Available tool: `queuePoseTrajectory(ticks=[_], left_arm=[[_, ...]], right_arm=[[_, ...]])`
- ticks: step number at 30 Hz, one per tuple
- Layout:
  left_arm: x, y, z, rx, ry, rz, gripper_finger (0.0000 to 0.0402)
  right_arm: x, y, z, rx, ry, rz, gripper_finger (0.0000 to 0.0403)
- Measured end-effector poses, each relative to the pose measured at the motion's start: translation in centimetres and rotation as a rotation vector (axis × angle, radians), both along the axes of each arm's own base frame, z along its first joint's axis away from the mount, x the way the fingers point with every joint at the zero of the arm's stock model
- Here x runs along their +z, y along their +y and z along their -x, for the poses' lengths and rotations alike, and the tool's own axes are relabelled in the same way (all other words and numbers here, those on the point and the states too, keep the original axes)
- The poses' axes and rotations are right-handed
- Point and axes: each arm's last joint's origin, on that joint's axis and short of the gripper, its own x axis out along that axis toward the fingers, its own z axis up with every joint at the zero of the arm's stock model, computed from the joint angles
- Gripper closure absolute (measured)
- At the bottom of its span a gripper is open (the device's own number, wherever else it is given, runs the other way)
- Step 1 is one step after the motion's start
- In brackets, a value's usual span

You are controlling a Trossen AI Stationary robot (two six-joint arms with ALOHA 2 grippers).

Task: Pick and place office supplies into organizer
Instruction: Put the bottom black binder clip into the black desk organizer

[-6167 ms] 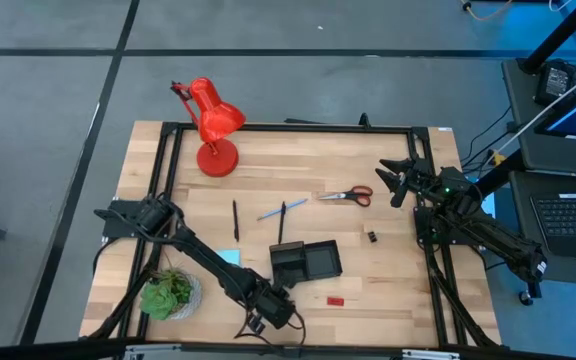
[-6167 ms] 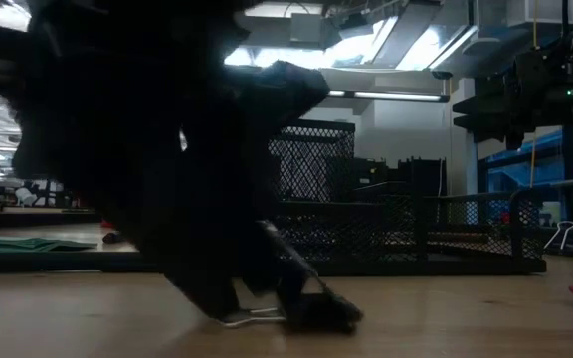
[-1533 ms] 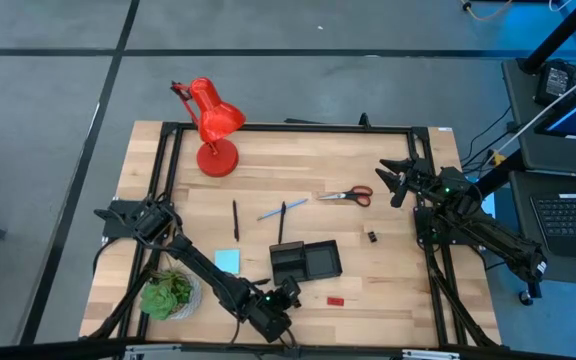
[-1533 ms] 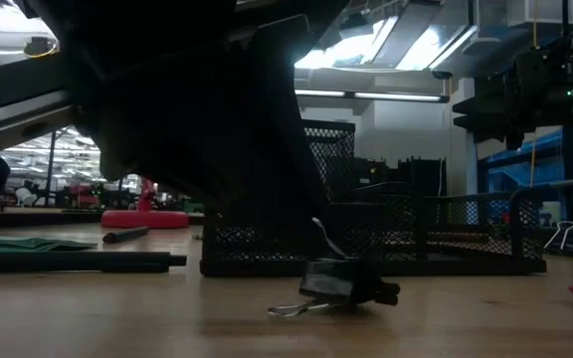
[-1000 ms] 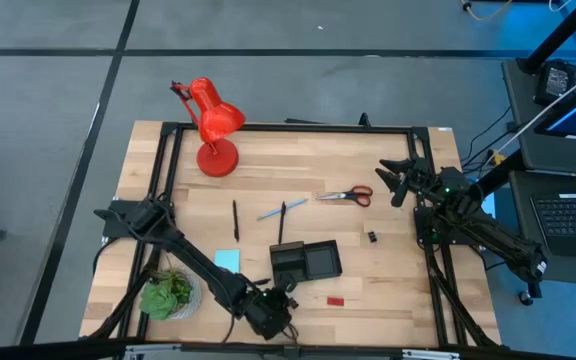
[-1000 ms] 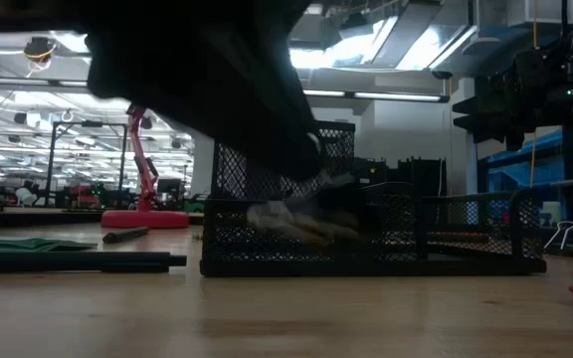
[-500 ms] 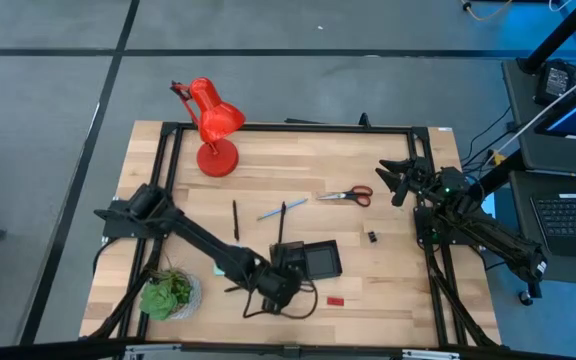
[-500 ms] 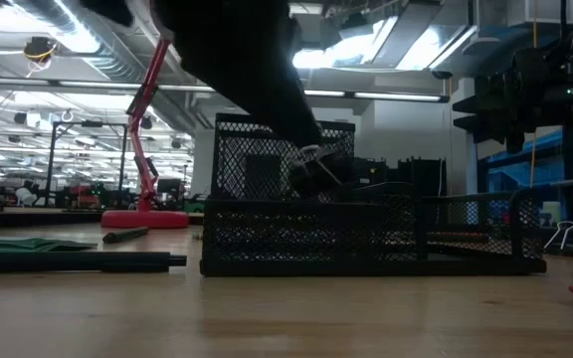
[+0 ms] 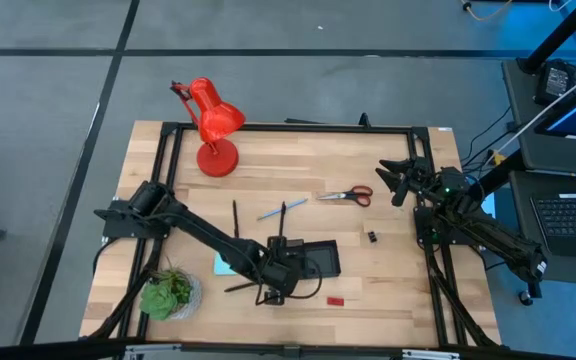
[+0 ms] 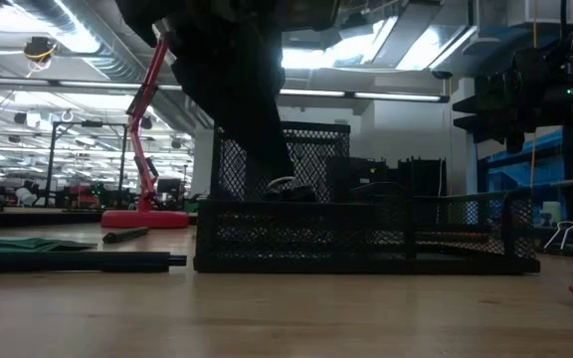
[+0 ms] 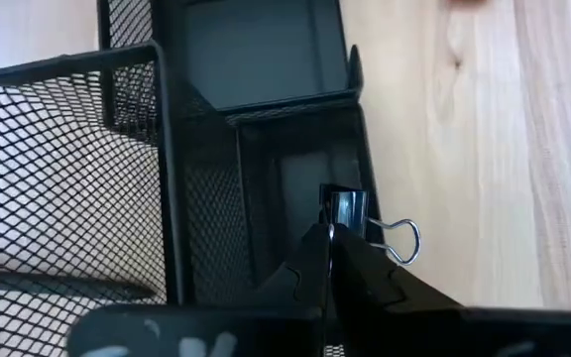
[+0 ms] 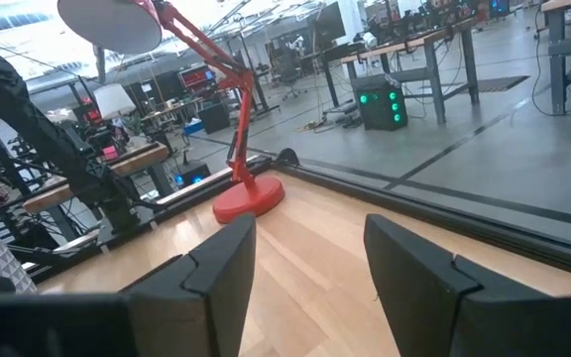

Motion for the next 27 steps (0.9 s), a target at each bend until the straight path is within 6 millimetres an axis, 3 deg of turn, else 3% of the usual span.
queuePoseTrajectory(ticks=[19, 27], left_arm=[[-0.41, 0.15, 0.87, 0.043, 0.101, 0.028, 0.0397], [-0.41, 0.12, 0.86, 0.041, 0.1, 0.03, 0.0375]], right_arm=[[0.0, 0.0, 0.0, -0.001, 0.0, 0.0, 0.021], [0.01, 0.0, 0.0, -0.001, 0.0, 0.0, 0.021]])
